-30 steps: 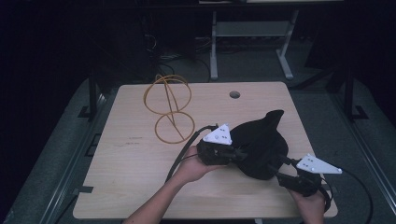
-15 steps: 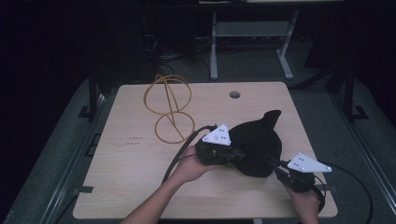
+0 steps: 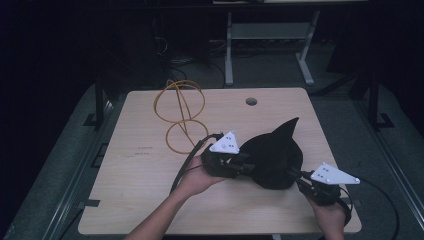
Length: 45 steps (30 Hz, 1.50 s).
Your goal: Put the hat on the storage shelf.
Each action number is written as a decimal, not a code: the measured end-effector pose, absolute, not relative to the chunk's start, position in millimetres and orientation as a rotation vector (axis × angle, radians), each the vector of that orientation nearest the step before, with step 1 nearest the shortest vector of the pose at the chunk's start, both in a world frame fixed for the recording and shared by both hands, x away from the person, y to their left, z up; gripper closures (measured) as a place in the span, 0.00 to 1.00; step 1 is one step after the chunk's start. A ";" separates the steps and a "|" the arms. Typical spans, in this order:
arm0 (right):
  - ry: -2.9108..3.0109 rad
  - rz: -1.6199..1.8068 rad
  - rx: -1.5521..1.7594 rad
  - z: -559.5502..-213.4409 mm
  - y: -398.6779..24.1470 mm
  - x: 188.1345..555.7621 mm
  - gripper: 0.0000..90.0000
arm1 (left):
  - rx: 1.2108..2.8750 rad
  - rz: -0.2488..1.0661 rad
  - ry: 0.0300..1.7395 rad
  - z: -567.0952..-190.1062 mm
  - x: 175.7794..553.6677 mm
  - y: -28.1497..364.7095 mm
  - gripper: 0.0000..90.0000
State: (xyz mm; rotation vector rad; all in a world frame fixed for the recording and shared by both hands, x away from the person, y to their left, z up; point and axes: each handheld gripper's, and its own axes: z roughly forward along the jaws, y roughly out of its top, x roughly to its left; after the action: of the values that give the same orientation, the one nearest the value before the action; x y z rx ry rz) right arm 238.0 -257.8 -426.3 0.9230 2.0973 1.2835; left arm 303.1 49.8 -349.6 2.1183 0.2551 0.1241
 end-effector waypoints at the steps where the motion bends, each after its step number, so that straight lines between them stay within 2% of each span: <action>1: 2.094 1.286 0.922 -425.9 -258.5 238.1 0.93 | 2.119 0.117 0.261 -350.0 303.3 52.1 0.66; 6: 2.092 1.303 0.934 -422.3 -260.9 238.6 0.93 | 2.115 0.131 0.273 -348.8 301.1 61.9 0.60; 25: 2.057 1.349 0.994 -403.0 -270.6 244.6 0.93 | 2.128 0.175 0.301 -359.3 290.0 99.2 0.51; 45: 2.021 1.394 0.961 -367.3 -270.7 250.6 0.95 | 2.126 0.189 0.377 -381.4 281.8 137.4 0.50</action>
State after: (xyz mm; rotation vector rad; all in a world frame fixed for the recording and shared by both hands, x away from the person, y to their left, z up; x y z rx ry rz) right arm 250.6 -270.7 -367.3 0.9608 2.0210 1.3942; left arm 281.8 137.4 -381.4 2.1260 0.3768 0.1889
